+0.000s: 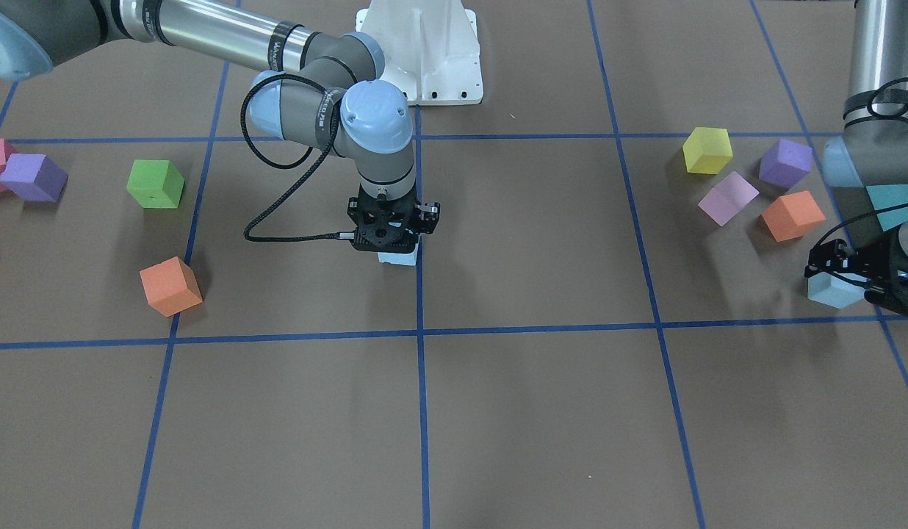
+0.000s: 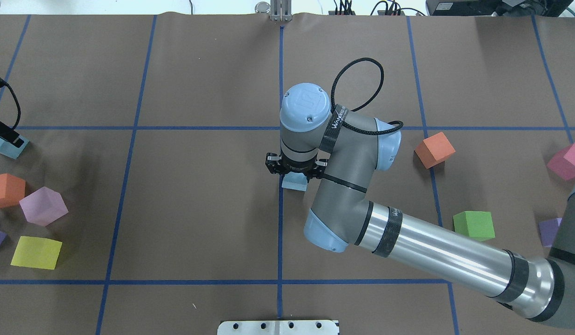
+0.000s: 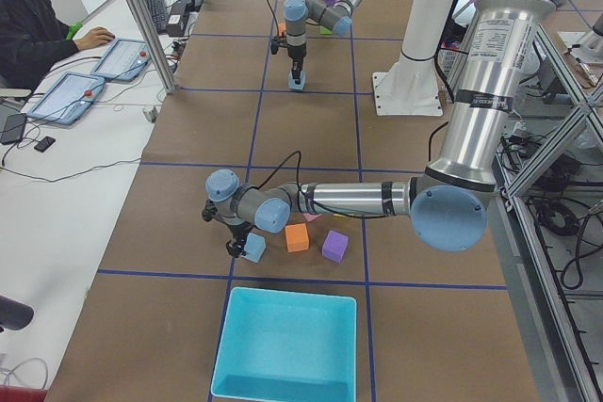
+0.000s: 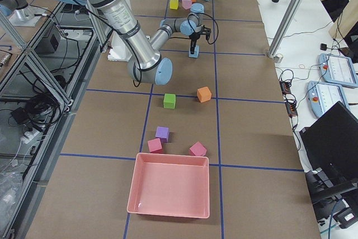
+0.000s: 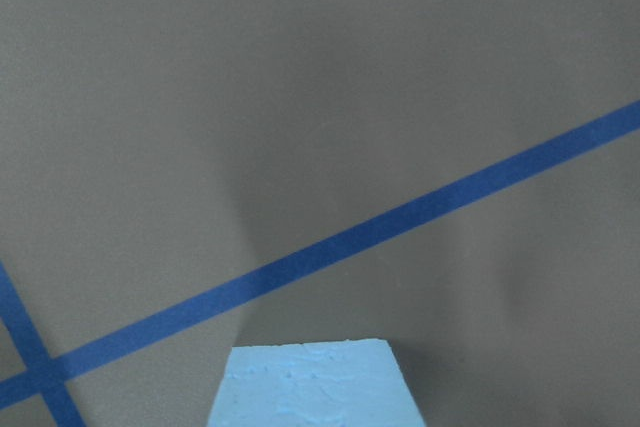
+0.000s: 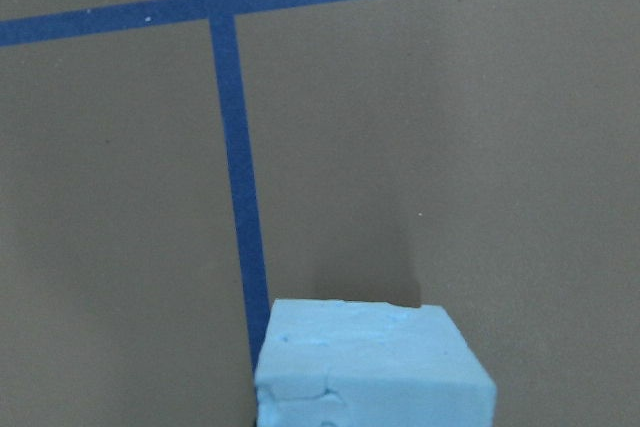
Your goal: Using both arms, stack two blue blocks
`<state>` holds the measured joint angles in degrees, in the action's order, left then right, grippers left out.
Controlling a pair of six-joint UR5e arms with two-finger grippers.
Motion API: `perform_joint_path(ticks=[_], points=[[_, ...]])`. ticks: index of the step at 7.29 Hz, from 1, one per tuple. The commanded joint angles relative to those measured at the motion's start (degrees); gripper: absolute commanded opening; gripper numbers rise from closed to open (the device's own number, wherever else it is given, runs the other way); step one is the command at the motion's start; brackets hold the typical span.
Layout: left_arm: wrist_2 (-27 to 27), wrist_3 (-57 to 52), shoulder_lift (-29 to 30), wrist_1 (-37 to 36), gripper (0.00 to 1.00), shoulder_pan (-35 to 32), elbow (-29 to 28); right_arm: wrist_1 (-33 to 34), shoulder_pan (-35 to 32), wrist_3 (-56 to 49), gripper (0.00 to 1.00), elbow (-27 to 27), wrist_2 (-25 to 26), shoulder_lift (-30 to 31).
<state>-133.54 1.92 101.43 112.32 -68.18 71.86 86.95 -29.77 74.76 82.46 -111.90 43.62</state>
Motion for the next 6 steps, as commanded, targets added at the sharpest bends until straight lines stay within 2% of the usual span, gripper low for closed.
perform_joint_path(ticks=[1,4,5,6], points=[[0.03,0.10,-0.01,0.00,0.98,0.24,-0.05,-1.87,0.15,0.03,0.98,-0.55,0.28,-0.03],[0.12,0.10,-0.01,0.00,0.98,0.59,-0.23,-1.35,-1.24,0.03,1.00,0.15,-0.51,-1.61],[0.12,0.19,-0.01,0.00,0.96,0.68,-0.23,-1.17,-3.17,-0.40,1.00,0.94,-3.47,-1.79],[0.12,0.19,0.08,0.09,0.87,0.68,-0.23,-0.99,-6.06,-0.58,1.00,2.77,-7.33,-1.09]])
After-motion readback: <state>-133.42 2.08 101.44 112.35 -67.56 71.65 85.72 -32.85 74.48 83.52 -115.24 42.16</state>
